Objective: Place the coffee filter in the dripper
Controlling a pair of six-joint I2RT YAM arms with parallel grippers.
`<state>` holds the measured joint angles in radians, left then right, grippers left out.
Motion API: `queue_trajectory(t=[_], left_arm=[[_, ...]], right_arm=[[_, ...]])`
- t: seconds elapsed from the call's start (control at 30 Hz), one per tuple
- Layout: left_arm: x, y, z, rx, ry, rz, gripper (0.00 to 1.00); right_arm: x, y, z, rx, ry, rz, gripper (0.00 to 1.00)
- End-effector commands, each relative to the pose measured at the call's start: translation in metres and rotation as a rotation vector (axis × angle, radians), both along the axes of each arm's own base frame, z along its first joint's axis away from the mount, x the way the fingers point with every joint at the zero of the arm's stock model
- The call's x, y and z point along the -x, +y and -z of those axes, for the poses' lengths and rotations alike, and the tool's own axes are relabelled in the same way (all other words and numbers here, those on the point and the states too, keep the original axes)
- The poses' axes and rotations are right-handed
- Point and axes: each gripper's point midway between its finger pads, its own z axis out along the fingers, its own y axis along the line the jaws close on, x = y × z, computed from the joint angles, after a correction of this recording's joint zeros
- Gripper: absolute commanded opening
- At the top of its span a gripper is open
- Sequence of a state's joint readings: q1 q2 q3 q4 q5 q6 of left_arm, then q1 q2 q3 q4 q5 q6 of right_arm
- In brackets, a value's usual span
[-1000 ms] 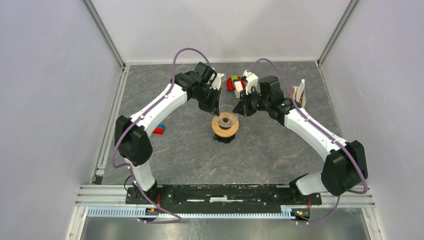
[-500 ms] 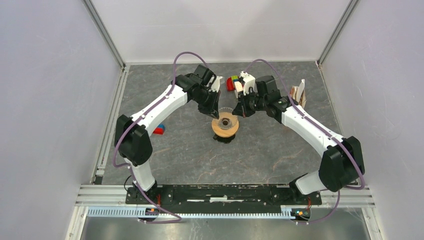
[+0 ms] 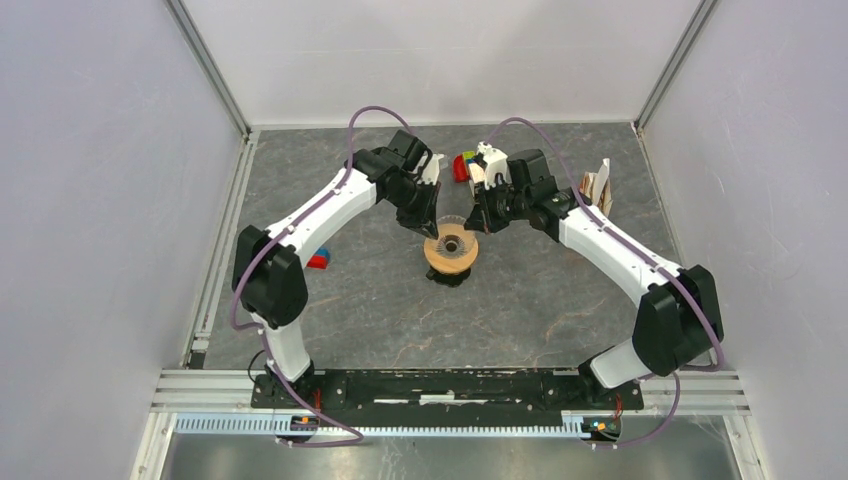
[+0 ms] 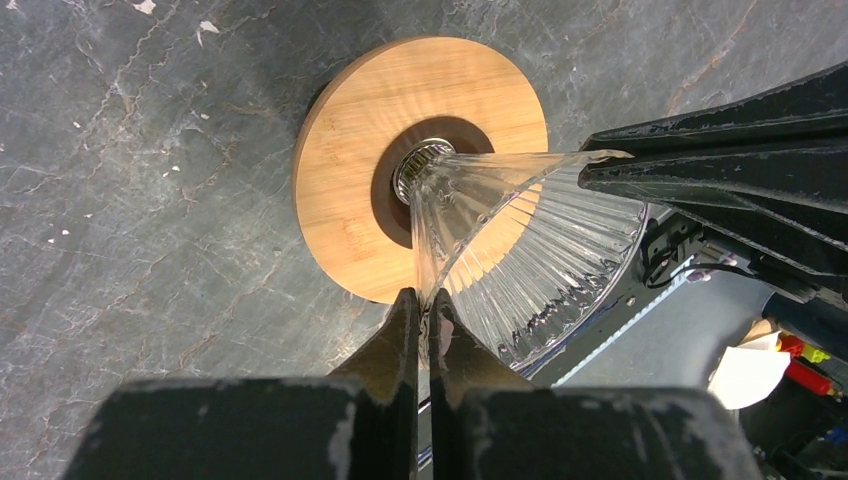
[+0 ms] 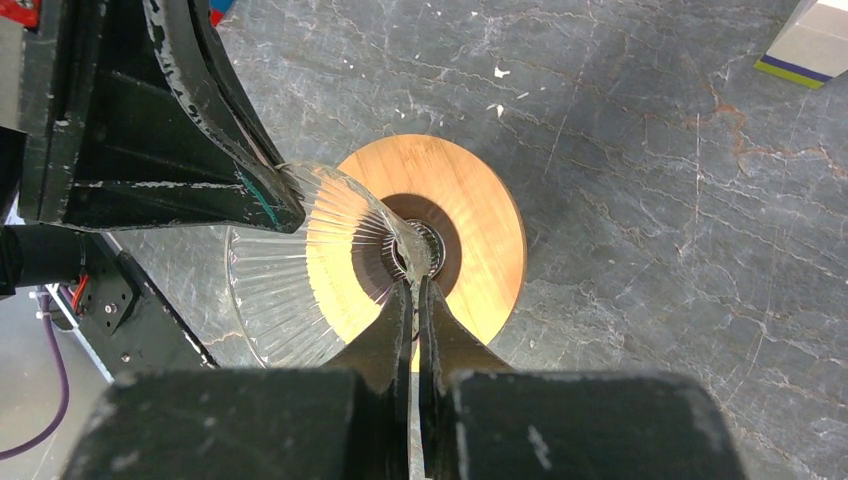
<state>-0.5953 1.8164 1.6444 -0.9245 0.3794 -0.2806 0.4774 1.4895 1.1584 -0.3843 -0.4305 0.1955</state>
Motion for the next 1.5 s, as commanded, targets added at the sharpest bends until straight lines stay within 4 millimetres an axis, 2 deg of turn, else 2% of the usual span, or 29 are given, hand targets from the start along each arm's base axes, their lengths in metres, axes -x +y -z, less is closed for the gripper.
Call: queue_trajectory(t=[0.0,0.53,1.47], left_arm=[[0.011,-0.019,-0.005,0.09,0.07,0.032,0.02],[0.008,-0.01,0.014,0.051,0.098,0.015,0.02],[0.013,-0.011,0.036,0.013,0.132,0.041,0.02]], right_arm=[[-0.02,0.009,-0.022,-0.013,-0.092,0.0,0.0],[-0.017,0.014,0.006,0.023,-0.049,-0.018,0.0],[0.001,0.003,0.05,0.101,-0.035,-0.032,0.0]])
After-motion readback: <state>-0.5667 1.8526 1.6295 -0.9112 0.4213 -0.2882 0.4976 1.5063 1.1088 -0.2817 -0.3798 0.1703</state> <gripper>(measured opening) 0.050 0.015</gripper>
